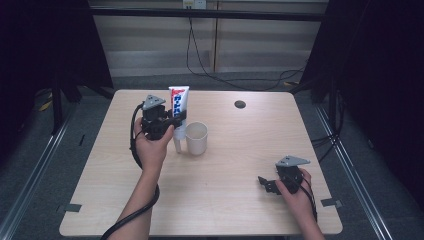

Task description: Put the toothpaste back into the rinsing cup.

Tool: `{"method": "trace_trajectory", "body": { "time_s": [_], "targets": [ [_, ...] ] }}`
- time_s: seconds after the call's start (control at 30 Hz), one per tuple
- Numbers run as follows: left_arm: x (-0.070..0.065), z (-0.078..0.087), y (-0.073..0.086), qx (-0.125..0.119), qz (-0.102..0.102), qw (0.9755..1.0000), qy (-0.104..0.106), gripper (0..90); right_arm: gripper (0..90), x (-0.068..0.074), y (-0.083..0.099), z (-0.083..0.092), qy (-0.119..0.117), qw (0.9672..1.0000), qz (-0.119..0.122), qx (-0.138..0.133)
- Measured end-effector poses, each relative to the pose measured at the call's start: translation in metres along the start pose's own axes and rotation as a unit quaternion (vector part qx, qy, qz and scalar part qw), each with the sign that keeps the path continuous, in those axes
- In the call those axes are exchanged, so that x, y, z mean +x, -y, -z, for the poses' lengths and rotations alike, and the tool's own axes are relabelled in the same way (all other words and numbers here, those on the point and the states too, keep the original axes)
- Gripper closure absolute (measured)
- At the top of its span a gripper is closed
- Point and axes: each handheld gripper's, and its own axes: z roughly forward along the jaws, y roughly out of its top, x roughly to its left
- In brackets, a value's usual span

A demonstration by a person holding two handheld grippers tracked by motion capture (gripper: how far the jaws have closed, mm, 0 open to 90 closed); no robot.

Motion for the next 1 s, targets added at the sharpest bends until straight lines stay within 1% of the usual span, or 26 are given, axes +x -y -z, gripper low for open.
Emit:
{"method": "trace_trajectory", "body": {
  "time_s": [0.23,0.47,0.5,0.7,0.77,0.83,1.0],
  "targets": [
    [-0.005,-0.008,-0.002,-0.006,-0.003,1.0,-0.001,64.7,12.7,0.0,0.0,0.0,0.0,1.0,0.002,-0.001],
    [-0.008,-0.018,0.0,-0.007,-0.004,1.0,-0.001,64.8,12.7,0.0,0.0,0.0,-0.001,1.0,0.002,-0.001],
    [-0.009,-0.019,0.0,-0.008,-0.001,1.0,-0.001,64.8,12.7,0.0,0.0,0.0,-0.001,1.0,0.003,-0.001],
    [-0.013,-0.024,0.002,-0.011,-0.008,0.9999,-0.004,64.7,12.7,0.0,0.0,0.0,-0.001,1.0,0.002,-0.001],
    [-0.013,-0.025,0.002,-0.01,-0.013,0.9998,-0.006,64.7,12.7,0.0,0.0,0.0,-0.001,1.0,0.002,-0.001],
    [-0.014,-0.027,0.002,-0.013,-0.008,0.9999,-0.004,64.7,12.7,0.0,0.0,0.0,-0.001,1.0,0.002,0.0],
    [-0.014,-0.031,0.003,-0.011,-0.007,0.9999,-0.005,64.7,12.7,0.0,0.0,0.0,-0.002,1.0,0.002,0.0]
  ]
}}
